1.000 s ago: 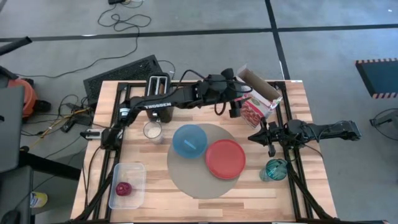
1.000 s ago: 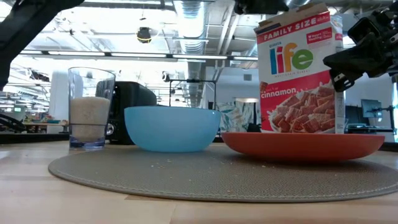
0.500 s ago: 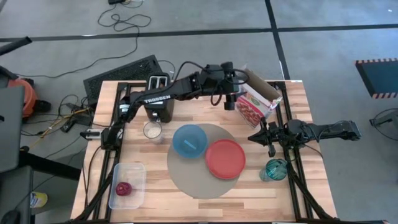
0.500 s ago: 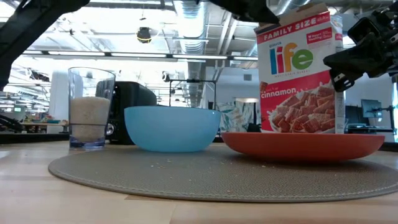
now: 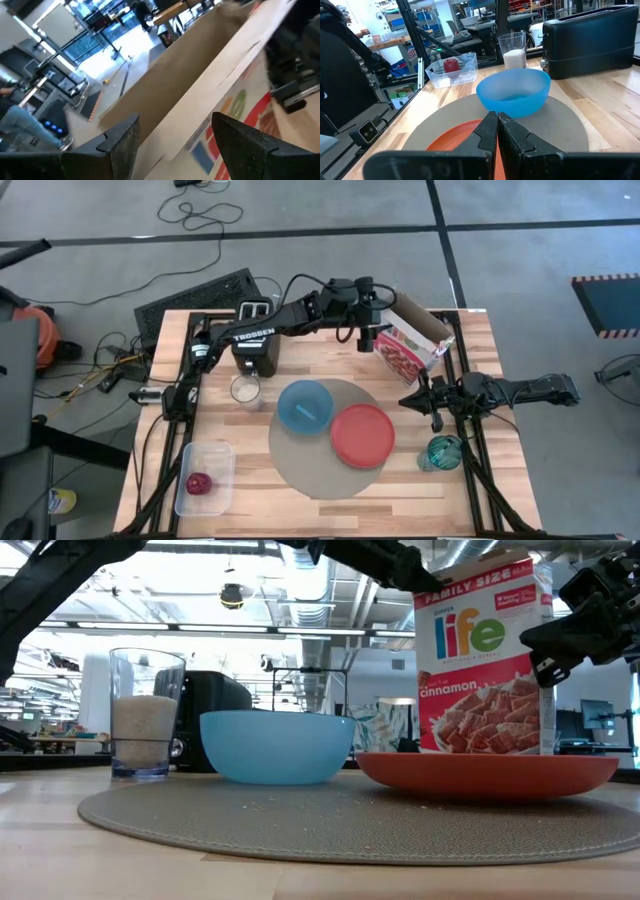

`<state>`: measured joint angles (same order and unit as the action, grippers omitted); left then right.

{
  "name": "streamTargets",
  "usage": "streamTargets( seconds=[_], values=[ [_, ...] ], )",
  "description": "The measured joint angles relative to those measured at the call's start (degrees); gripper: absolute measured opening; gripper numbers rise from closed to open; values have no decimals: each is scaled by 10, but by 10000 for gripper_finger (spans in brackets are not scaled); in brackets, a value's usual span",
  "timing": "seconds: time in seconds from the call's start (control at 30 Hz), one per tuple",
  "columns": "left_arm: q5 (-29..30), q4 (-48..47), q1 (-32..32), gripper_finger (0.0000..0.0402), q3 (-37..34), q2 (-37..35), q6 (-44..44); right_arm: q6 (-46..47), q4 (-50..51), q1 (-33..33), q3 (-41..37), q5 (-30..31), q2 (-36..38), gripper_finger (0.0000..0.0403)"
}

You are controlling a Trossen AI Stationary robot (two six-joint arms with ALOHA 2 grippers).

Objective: Arrange a breakfast setting
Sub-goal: Pour the cereal into the blue bowl

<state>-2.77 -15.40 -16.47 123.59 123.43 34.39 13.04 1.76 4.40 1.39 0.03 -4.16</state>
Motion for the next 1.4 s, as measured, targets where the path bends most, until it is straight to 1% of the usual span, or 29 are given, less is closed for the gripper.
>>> streamTargets(
  seconds=[0.17,0.23,0.33,0.43,0.6,0.83,1.07,1.13,1.4],
  values=[
    [7,48,-1,233,1,29,19,0,0,0,0,1,0,43],
    [33,56,-1,233,1,32,34,0,0,0,0,1,0,43],
    [46,66,0,233,1,38,42,0,1,0,0,1,0,43],
    [41,49,0,228,10,37,35,0,1,0,0,1,0,43],
    [34,1,0,204,24,36,28,0,1,0,0,1,0,43],
    [32,-38,13,174,25,31,17,0,1,0,0,1,0,43],
    [36,-74,34,169,23,22,11,0,1,0,0,1,0,43],
    [45,-79,38,169,22,22,11,0,1,0,0,1,0,43],
    [51,-85,35,169,21,26,13,0,0,0,0,1,0,43]
  ],
)
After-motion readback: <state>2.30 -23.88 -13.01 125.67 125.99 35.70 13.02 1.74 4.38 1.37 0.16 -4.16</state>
